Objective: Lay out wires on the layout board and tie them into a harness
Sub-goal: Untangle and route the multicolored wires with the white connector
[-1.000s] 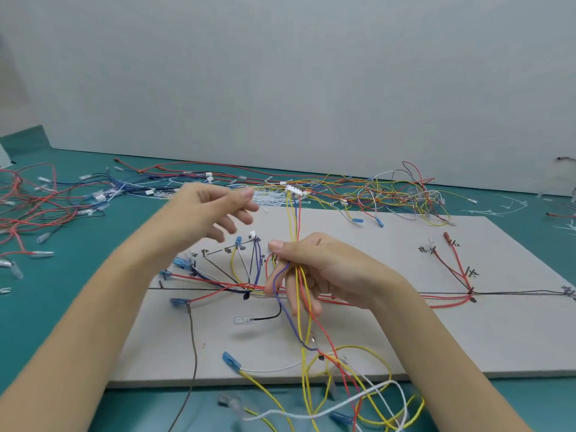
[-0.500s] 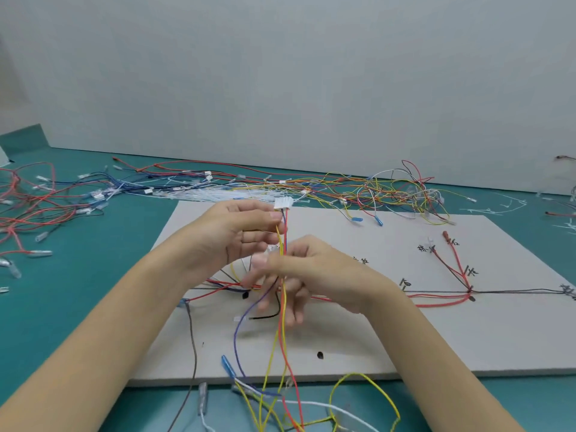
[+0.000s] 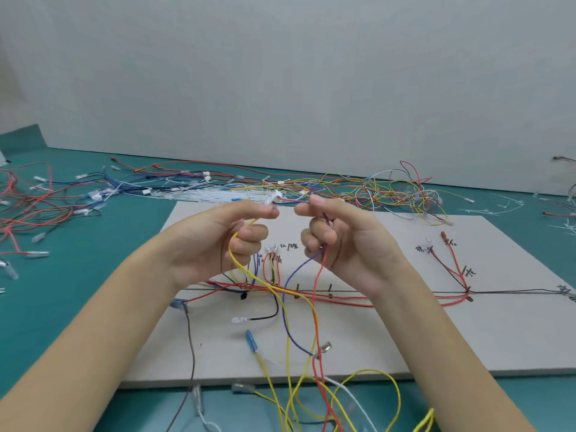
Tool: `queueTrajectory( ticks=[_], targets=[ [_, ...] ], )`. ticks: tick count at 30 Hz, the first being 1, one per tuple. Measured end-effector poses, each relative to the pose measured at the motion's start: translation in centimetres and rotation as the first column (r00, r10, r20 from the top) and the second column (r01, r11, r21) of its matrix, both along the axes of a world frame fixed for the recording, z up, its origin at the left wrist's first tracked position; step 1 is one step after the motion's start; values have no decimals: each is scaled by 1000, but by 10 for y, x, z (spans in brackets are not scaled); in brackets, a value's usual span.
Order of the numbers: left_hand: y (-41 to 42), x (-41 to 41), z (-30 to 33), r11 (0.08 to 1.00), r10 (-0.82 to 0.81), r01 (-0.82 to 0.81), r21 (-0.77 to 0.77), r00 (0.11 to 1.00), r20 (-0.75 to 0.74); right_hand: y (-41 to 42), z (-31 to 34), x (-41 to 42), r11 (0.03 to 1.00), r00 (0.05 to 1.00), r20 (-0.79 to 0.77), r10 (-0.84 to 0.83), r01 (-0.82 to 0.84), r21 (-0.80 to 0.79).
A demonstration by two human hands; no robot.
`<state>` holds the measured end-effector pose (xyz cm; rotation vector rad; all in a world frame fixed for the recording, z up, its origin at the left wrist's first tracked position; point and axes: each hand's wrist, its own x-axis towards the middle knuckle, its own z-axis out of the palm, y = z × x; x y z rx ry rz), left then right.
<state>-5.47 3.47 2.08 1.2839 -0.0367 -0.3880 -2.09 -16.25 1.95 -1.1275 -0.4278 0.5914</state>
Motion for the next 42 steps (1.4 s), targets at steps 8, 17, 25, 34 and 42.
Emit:
queueTrajectory(
  ticks=[8, 17, 25, 34, 42],
  targets=[
    [4, -5, 0, 976, -145, 140, -167, 989, -13, -10, 1, 6, 921, 968, -135, 210, -150, 360],
    [2, -9, -1, 916, -389, 375, -145, 917, -88, -23, 7, 14, 933, 976, -93, 195, -155, 326],
    [0, -13, -1, 882, -470, 471, -9, 882, 39, -25, 8, 15, 900, 965, -237, 109, 6, 437],
    [-26, -14, -11, 901, -345, 386, -199, 915, 211, -6, -1, 13, 890, 946, -313, 80, 74, 451],
    [-49, -12, -24, 1000, -12, 17, -17, 957, 290, 7, -8, 10, 864, 944, -253, -213, 303, 401]
  ],
)
